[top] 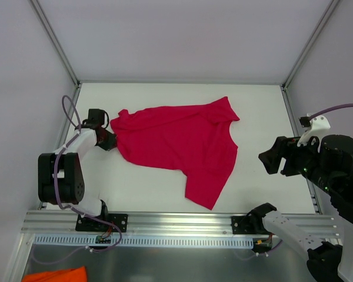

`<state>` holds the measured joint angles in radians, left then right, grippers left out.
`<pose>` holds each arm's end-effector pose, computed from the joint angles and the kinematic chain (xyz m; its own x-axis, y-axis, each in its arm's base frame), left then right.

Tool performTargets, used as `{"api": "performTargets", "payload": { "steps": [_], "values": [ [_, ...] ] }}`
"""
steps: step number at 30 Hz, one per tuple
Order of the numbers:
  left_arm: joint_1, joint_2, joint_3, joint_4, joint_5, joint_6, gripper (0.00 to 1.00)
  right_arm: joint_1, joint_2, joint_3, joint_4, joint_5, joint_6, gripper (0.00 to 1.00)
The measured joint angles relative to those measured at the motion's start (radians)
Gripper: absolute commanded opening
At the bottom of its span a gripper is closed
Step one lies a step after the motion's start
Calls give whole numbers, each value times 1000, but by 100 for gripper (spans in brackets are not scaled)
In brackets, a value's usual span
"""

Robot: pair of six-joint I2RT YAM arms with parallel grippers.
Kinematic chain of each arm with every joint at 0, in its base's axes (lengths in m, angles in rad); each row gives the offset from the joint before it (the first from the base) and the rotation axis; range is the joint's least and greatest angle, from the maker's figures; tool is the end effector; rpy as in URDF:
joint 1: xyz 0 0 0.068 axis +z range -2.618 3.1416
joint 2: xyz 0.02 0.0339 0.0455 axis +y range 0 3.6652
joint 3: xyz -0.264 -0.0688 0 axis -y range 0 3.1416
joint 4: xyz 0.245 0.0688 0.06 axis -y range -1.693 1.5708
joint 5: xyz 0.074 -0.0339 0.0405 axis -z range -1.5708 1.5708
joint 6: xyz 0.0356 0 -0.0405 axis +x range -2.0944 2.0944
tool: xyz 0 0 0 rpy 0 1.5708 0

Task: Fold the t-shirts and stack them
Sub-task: Flatten out the tshirt

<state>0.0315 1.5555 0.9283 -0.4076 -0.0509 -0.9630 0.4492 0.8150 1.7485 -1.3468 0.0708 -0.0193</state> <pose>0.3053 0.0114 0.1881 -0.4436 -0.8342 -0.3275 -0.7382 0.5473 -0.3943 0.0342 0.0137 0.4942 -0.3545 -0.1923 -0.9151 -0.3817 0.9231 -0.0461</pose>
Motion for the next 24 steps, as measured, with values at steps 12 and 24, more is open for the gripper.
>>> {"api": "performTargets", "payload": {
  "steps": [12,24],
  "values": [
    [-19,-435,-158,-206,-32,-56,0,0,37,-39,42,-19,1,75],
    [-19,-652,-231,-433,-78,-79,0,0,60,-34,67,-27,5,75]
  ]
}}
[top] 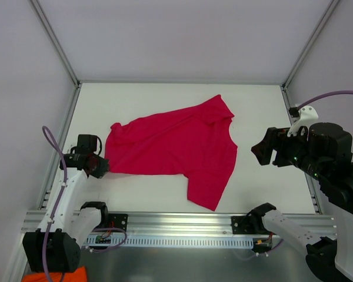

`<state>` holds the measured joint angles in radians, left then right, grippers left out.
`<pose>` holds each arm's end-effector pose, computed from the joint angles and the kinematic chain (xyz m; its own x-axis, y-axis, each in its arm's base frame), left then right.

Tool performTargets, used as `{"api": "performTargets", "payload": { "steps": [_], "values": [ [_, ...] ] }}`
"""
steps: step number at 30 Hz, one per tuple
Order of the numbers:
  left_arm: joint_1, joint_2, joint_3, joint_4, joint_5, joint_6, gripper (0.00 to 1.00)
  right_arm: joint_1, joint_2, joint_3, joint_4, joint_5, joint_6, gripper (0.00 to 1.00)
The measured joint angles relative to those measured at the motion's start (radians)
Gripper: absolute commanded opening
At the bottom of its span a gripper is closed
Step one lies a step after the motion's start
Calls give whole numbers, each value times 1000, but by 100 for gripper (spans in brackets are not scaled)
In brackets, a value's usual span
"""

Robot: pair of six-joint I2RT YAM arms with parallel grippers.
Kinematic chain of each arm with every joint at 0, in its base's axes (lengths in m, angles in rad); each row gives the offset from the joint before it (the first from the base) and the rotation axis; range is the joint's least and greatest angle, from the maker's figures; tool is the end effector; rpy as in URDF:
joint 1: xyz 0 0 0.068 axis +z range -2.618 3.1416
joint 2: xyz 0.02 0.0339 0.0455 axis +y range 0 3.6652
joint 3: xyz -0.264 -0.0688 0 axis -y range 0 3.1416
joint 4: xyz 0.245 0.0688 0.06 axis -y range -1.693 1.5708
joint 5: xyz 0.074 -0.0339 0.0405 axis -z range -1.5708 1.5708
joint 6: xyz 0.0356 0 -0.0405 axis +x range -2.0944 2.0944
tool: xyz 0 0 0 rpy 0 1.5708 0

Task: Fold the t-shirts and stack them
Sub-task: Flatten out the tshirt

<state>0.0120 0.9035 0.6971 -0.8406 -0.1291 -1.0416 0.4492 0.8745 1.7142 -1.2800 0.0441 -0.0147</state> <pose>0.1633 0.0065 0.2347 -0.3713 -0.8605 -0.3487 -0.7859 0.4912 -0.3755 0.0626 0.0284 0.4918 -0.3780 -0.1985 -0.9042 -0.4035 0.9144 -0.0321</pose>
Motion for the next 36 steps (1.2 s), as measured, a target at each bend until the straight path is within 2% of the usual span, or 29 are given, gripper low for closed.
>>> {"api": "performTargets", "payload": {
  "steps": [9,18,19,20,22,24,29,31,36],
  "values": [
    [0,-123,-12,-115,-11,1,0,0,0,5,-4,1,11,75],
    [-26,-162,-13,-188,-16,-15,0,0,1,5,-7,2,30,75],
    [-26,-163,-10,-191,-16,-17,12,0,1,5,-8,2,30,75],
    [-26,-161,-7,-190,-15,-16,45,0,1,5,-8,2,31,75],
    [-26,-152,0,-187,-13,-17,81,0,1,5,-10,2,33,75],
    [-26,-140,5,-173,-16,-18,96,0,1,4,-10,3,34,75],
    [-26,-11,127,-116,-45,-12,98,0,2,-21,-10,-1,37,74],
    [-26,89,214,-48,-52,-2,98,0,4,-38,-9,-5,42,74],
    [-26,318,325,127,-33,30,92,0,8,-68,1,-12,55,74]
  ]
}}
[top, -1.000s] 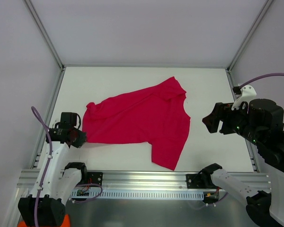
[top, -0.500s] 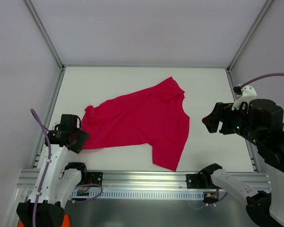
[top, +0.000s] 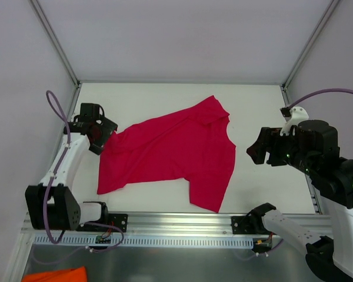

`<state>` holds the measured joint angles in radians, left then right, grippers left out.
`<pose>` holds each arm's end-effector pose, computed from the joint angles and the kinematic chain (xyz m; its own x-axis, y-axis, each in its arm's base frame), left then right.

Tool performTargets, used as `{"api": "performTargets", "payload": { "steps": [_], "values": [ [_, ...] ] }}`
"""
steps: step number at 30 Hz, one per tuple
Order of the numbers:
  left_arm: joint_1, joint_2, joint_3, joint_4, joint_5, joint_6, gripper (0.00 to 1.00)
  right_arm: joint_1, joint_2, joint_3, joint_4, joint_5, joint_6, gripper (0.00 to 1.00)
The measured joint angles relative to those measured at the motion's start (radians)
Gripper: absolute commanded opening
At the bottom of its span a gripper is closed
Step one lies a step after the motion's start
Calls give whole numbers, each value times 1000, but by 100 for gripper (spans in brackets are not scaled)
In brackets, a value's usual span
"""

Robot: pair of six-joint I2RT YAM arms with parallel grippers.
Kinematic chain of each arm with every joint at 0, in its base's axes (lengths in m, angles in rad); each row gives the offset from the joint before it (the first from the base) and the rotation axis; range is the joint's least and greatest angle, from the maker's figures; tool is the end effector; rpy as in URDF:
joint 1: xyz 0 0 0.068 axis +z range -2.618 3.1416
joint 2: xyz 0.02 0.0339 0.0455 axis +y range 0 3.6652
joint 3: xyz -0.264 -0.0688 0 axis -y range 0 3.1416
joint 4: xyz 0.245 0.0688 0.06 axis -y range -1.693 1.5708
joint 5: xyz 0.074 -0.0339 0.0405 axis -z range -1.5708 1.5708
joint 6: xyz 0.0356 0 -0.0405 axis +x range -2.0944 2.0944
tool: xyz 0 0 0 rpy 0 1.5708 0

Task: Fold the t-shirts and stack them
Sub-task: Flatten out the tshirt

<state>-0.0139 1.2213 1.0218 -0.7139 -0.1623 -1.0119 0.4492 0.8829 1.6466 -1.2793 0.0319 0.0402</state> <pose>0.2484 0.0023 0.2854 -0.3476 -0.8319 -0.4325 -0.7162 0.5333 -0.4503 0.0754 0.0351 0.4762 -0.4602 -0.1773 -0.8699 -0.3908 0.9203 0.0193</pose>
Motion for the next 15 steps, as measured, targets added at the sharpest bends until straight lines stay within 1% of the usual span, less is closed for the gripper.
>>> {"api": "performTargets", "payload": {
  "steps": [2,5,11,15],
  "values": [
    [0,104,19,70,33,11,86,0,3,-11,8,0,1,74],
    [0,177,19,119,79,20,85,0,8,-26,16,1,1,73],
    [0,188,-3,177,108,29,83,0,21,-31,19,10,1,73],
    [0,190,-37,186,109,32,83,0,18,-37,19,16,1,73]
  ]
}}
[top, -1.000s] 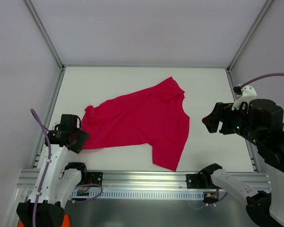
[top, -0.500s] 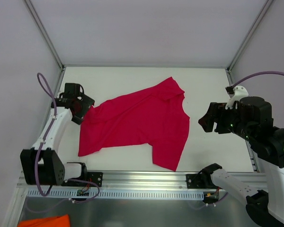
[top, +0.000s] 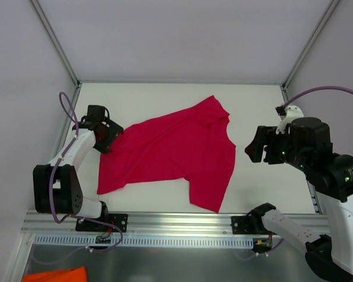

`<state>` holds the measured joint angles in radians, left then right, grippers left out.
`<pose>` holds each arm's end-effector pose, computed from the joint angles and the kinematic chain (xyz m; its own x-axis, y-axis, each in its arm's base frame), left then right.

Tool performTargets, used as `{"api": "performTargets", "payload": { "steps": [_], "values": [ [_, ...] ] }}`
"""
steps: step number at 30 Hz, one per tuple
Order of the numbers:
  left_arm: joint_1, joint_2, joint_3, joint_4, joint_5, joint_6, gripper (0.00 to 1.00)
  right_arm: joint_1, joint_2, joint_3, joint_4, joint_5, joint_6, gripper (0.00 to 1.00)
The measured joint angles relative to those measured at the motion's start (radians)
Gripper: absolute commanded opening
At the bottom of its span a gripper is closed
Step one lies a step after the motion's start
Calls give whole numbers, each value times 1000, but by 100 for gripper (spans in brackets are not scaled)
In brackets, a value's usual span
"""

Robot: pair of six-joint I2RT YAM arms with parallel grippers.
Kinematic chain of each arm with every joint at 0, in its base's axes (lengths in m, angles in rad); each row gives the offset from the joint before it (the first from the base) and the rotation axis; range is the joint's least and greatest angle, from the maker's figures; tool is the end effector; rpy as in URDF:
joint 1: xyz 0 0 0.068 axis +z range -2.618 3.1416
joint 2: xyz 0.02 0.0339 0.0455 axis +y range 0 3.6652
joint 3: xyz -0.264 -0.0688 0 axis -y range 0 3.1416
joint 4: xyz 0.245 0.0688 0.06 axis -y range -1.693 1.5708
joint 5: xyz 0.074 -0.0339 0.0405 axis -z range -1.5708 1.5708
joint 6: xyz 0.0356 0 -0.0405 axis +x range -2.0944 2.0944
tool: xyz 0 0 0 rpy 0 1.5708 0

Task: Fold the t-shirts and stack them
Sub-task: Flatten out the tshirt

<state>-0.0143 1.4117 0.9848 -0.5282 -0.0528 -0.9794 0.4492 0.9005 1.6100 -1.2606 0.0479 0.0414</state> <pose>0.2893 -0.0023 0.2379 -0.4417 -0.8228 -0.3577 -0.6867 0.5666 -0.4554 0.0873 0.0402 0.4681 -0.4877 -0.1892 -0.8523 -0.3771 0.9261 0.0102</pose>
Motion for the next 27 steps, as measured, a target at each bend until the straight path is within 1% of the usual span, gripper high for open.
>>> {"api": "performTargets", "payload": {
  "steps": [3,5,6,9,10,12,14,16,17,18,20,21,22,25,27],
  "values": [
    [0,10,-27,7,1,0,81,0,8,-4,0,-6,3,73],
    [0,14,-48,11,0,0,79,0,21,-4,2,-10,5,73],
    [0,19,-55,10,0,0,72,0,27,-4,2,-11,7,73],
    [0,43,-64,14,0,2,61,0,42,-4,10,-11,7,73],
    [0,57,-64,17,0,4,51,0,45,-4,12,-11,7,73],
    [0,78,-64,23,0,5,43,0,53,-5,17,-12,7,73],
    [0,94,-64,25,0,7,39,0,57,-5,19,-12,7,73],
    [0,106,-64,27,0,11,41,0,57,-9,23,-11,7,73],
    [0,111,-64,29,0,11,49,0,57,-12,24,-11,7,73],
    [0,115,-64,30,-1,16,53,0,57,-14,24,-11,6,73],
    [0,128,-61,30,-3,21,63,0,57,-18,26,-11,6,73],
    [-2,135,-59,27,-6,23,73,0,58,-19,27,-11,6,73],
    [-5,139,-56,22,-11,25,77,0,61,-19,27,-11,6,73],
    [-13,150,-28,3,-28,26,78,0,64,-19,30,-11,6,73],
    [-13,150,-10,-5,-40,27,74,0,65,-21,31,-9,6,73]
  ]
}}
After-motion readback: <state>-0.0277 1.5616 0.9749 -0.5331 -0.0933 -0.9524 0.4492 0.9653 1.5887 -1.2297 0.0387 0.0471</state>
